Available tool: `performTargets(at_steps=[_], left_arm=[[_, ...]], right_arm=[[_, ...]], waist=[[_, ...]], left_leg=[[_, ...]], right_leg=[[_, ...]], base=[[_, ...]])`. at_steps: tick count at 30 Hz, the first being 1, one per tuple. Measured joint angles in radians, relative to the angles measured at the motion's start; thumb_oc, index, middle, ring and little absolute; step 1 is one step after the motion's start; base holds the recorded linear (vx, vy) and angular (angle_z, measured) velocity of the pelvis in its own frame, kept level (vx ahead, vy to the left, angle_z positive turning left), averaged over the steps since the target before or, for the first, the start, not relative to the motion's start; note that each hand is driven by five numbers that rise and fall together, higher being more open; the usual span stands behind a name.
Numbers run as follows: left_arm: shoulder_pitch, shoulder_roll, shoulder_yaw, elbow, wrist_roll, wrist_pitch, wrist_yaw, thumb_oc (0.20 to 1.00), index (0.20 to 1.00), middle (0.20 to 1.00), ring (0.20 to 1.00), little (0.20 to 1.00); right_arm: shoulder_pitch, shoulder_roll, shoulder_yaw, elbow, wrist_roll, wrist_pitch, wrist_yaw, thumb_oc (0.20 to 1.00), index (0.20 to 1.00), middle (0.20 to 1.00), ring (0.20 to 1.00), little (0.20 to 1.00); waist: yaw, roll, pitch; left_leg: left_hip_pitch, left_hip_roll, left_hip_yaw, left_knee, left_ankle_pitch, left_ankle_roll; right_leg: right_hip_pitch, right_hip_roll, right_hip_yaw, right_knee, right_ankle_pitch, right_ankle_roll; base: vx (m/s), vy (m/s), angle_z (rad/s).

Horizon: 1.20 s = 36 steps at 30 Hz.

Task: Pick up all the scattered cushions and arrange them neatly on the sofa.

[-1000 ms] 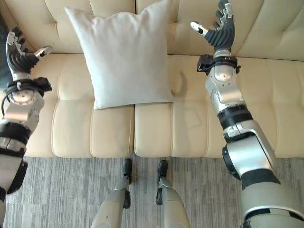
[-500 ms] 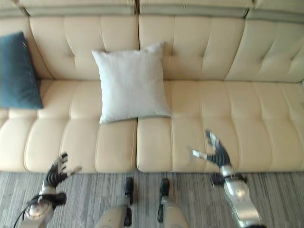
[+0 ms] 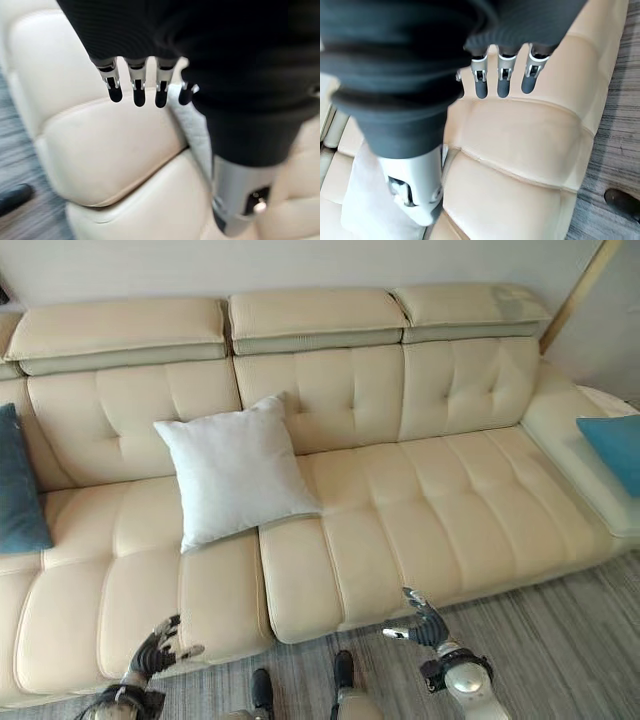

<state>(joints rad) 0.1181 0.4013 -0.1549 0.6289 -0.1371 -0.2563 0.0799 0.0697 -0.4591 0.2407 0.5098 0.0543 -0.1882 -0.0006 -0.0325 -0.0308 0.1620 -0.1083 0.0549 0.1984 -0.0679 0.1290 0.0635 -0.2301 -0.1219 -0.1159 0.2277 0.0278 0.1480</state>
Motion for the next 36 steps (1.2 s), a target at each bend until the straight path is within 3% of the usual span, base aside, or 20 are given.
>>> performTargets(at_steps=[1, 3, 4, 5, 7, 8, 9, 10, 12, 15, 17, 23, 24, 28, 30, 31, 32, 33, 35, 36], left_arm=[[-0.009, 0.009, 0.003, 0.001, 0.000, 0.000, 0.006, 1.000, 1.000, 1.000, 1.000, 1.000], [0.004, 0.021, 0.011, 0.001, -0.001, 0.001, 0.010, 1.000, 1.000, 1.000, 1.000, 1.000], [0.008, 0.022, 0.029, 0.002, -0.001, 0.004, 0.014, 1.000, 1.000, 1.000, 1.000, 1.000], [0.029, 0.025, 0.033, 0.005, -0.001, 0.005, 0.022, 1.000, 1.000, 1.000, 1.000, 1.000], [0.039, -0.012, 0.036, 0.023, -0.001, 0.008, 0.030, 1.000, 1.000, 1.000, 1.000, 1.000], [0.036, -0.018, 0.037, 0.021, -0.001, 0.008, 0.033, 1.000, 1.000, 1.000, 1.000, 1.000], [0.042, -0.019, 0.036, 0.016, -0.001, 0.008, 0.036, 1.000, 1.000, 1.000, 1.000, 1.000], [0.039, -0.018, 0.036, 0.018, -0.001, 0.009, 0.036, 1.000, 1.000, 1.000, 1.000, 1.000], [0.044, -0.023, 0.028, 0.038, -0.001, 0.018, 0.035, 1.000, 1.000, 1.000, 1.000, 1.000], [0.043, -0.028, 0.028, 0.043, -0.001, 0.017, 0.033, 1.000, 1.000, 1.000, 1.000, 1.000], [0.041, -0.030, 0.028, 0.042, -0.001, 0.017, 0.032, 1.000, 1.000, 1.000, 1.000, 1.000], [-0.005, -0.032, -0.002, 0.039, 0.000, 0.016, 0.025, 1.000, 1.000, 1.000, 1.000, 1.000], [-0.002, -0.028, -0.003, 0.031, 0.000, 0.015, 0.025, 1.000, 1.000, 1.000, 1.000, 1.000], [-0.008, -0.010, -0.044, 0.003, 0.002, 0.020, 0.006, 1.000, 1.000, 1.000, 1.000, 1.000], [-0.001, -0.006, -0.047, 0.001, 0.004, 0.021, 0.004, 1.000, 1.000, 1.000, 1.000, 1.000], [-0.011, 0.001, -0.051, -0.005, 0.004, 0.025, 0.007, 1.000, 1.000, 1.000, 1.000, 1.000], [-0.009, 0.008, -0.056, -0.009, 0.004, 0.026, 0.006, 1.000, 1.000, 1.000, 1.000, 1.000], [-0.013, 0.013, -0.069, -0.017, 0.004, 0.029, 0.006, 1.000, 1.000, 1.000, 1.000, 1.000], [-0.032, 0.018, -0.081, -0.044, 0.004, 0.028, 0.001, 1.000, 1.000, 1.000, 1.000, 1.000], [-0.039, 0.020, -0.081, -0.050, 0.004, 0.028, -0.002, 1.000, 1.000, 1.000, 1.000, 1.000]], right_arm=[[-0.010, -0.001, 0.017, 0.002, 0.000, -0.001, 0.000, 1.000, 1.000, 1.000, 1.000, 1.000], [-0.016, 0.001, 0.018, -0.003, 0.001, -0.002, 0.000, 1.000, 1.000, 1.000, 1.000, 1.000], [-0.012, 0.008, 0.018, -0.004, 0.002, -0.002, 0.000, 1.000, 1.000, 1.000, 1.000, 1.000], [-0.020, 0.010, 0.023, -0.004, 0.003, -0.002, 0.001, 1.000, 1.000, 1.000, 1.000, 1.000], [-0.014, -0.008, 0.019, -0.005, 0.006, -0.004, -0.004, 1.000, 1.000, 1.000, 1.000, 1.000], [0.001, -0.008, 0.020, -0.006, 0.006, -0.003, -0.004, 1.000, 1.000, 1.000, 1.000, 1.000], [0.025, -0.009, 0.024, -0.006, 0.006, -0.002, 0.001, 1.000, 1.000, 1.000, 1.000, 1.000], [0.032, -0.008, 0.023, -0.004, 0.006, -0.001, 0.001, 1.000, 1.000, 1.000, 1.000, 1.000], [0.035, -0.022, 0.014, 0.001, 0.006, 0.000, -0.001, 1.000, 1.000, 1.000, 1.000, 1.000], [0.048, -0.032, -0.020, -0.010, 0.006, -0.001, -0.002, 1.000, 1.000, 1.000, 1.000, 1.000], [0.043, -0.032, -0.028, -0.009, 0.006, 0.000, -0.004, 1.000, 1.000, 1.000, 1.000, 1.000], [0.034, 0.003, -0.059, 0.056, 0.014, 0.000, -0.002, 1.000, 1.000, 1.000, 1.000, 1.000], [0.027, 0.015, -0.061, 0.073, 0.028, 0.000, -0.002, 1.000, 1.000, 1.000, 1.000, 1.000], [0.043, 0.084, -0.070, 0.115, 0.117, 0.006, -0.007, 1.000, 1.000, 1.000, 1.000, 1.000], [0.031, 0.104, -0.069, 0.114, 0.143, 0.017, -0.011, 1.000, 1.000, 1.000, 1.000, 1.000], [0.022, 0.126, -0.068, 0.113, 0.164, 0.022, -0.019, 1.000, 1.000, 1.000, 1.000, 1.000], [0.006, 0.142, -0.067, 0.112, 0.164, 0.022, -0.022, 1.000, 1.000, 1.000, 1.000, 1.000], [-0.012, 0.151, -0.065, 0.111, 0.164, 0.021, -0.023, 1.000, 1.000, 1.000, 1.000, 1.000], [-0.031, 0.157, -0.057, 0.111, 0.164, 0.022, -0.027, 1.000, 1.000, 1.000, 1.000, 1.000], [-0.031, 0.162, -0.055, 0.113, 0.164, 0.025, -0.035, 1.000, 1.000, 1.000, 1.000, 1.000]], waist=[[0.022, 0.008, 0.003], [0.043, -0.004, 0.000], [0.048, -0.026, -0.004], [0.068, -0.033, -0.007], [0.066, 0.024, 0.001], [0.066, 0.029, 0.001], [0.073, 0.033, 0.007], [0.074, 0.016, 0.020], [0.062, -0.017, 0.033], [0.036, -0.011, 0.032], [0.013, -0.007, 0.030], [-0.006, 0.000, 0.025], [0.004, -0.001, 0.023], [-0.034, -0.025, 0.010], [-0.034, -0.029, 0.004], [-0.048, -0.051, 0.001], [-0.046, -0.061, 0.000], [-0.048, -0.058, 0.001], [-0.051, -0.041, 0.008], [-0.050, -0.043, 0.008]], left_leg=[[-0.001, 0.023, -0.006, 0.010, -0.001, -0.001], [-0.014, 0.030, -0.025, 0.019, 0.000, -0.022], [-0.020, 0.028, -0.025, 0.021, 0.001, -0.028], [-0.032, 0.031, -0.028, 0.021, 0.027, -0.066], [-0.070, 0.089, -0.082, 0.012, 0.049, -0.105], [-0.092, 0.104, -0.090, 0.016, 0.034, -0.124], [-0.135, 0.120, -0.107, 0.031, -0.029, -0.158], [-0.150, 0.116, -0.109, 0.049, -0.066, -0.174], [-0.112, 0.056, -0.109, 0.102, -0.064, -0.159], [-0.021, 0.020, -0.140, 0.151, -0.073, -0.153], [0.038, -0.008, -0.175, 0.107, -0.086, -0.137], [0.080, -0.012, -0.174, 0.042, -0.109, -0.089], [0.080, -0.015, -0.147, 0.041, -0.110, -0.083], [0.091, -0.059, -0.027, 0.037, -0.115, -0.056], [0.098, -0.052, 0.039, 0.029, -0.111, -0.045], [0.112, -0.053, 0.133, 0.026, -0.110, -0.046], [0.117, -0.049, 0.176, 0.030, -0.110, -0.045], [0.123, -0.033, 0.232, 0.027, -0.110, -0.045], [0.131, 0.012, 0.310, 0.025, -0.114, -0.048], [0.145, 0.034, 0.362, 0.026, -0.120, -0.059]], right_leg=[[0.004, -0.011, 0.011, 0.172, -0.081, 0.010], [0.074, -0.019, 0.009, 0.178, -0.141, 0.033], [0.127, -0.016, 0.010, 0.092, -0.166, 0.030], [0.164, -0.002, 0.005, -0.003, -0.199, -0.030], [0.185, 0.089, 0.016, -0.072, -0.173, -0.071], [0.169, 0.118, 0.037, -0.073, -0.175, -0.099], [0.141, 0.146, 0.027, -0.059, -0.164, -0.149], [0.122, 0.128, 0.009, -0.059, -0.147, -0.190], [0.128, 0.094, 0.006, -0.092, -0.109, -0.204], [0.122, 0.093, 0.011, -0.095, -0.086, -0.193], [0.107, 0.099, 0.027, -0.094, -0.073, -0.183], [0.103, 0.098, 0.090, -0.155, -0.023, -0.117], [0.098, 0.093, 0.100, -0.154, -0.018, -0.110], [0.072, 0.073, 0.202, -0.223, 0.057, -0.085], [0.064, 0.064, 0.229, -0.247, 0.066, -0.070], [0.038, 0.062, 0.229, -0.261, 0.059, -0.065], [0.025, 0.055, 0.225, -0.272, 0.055, -0.060], [0.015, 0.051, 0.187, -0.277, 0.041, -0.050], [-0.031, 0.037, 0.022, -0.175, 0.027, -0.032], [-0.048, 0.010, -0.099, -0.101, -0.002, -0.046]], base=[[-0.13, -0.149, 0.05], [-0.14, -0.196, 0.07], [-0.16, -0.269, -0.06], [-0.15, -0.270, 0.01], [-0.12, -0.236, 0.35], [-0.20, -0.187, 0.71], [-0.15, -0.103, 0.61], [-0.15, -0.058, 0.53], [-0.13, -0.010, 0.19], [-0.06, 0.042, 0.01], [0.03, 0.059, -0.08], [0.03, 0.113, -0.33], [0.00, 0.146, -0.71], [-0.03, 0.101, -0.93], [-0.02, 0.025, -1.06], [-0.01, -0.029, -1.63], [0.02, -0.073, -1.85], [0.03, -0.105, -1.66], [0.07, -0.112, -1.29], [0.12, -0.125, -1.23]])
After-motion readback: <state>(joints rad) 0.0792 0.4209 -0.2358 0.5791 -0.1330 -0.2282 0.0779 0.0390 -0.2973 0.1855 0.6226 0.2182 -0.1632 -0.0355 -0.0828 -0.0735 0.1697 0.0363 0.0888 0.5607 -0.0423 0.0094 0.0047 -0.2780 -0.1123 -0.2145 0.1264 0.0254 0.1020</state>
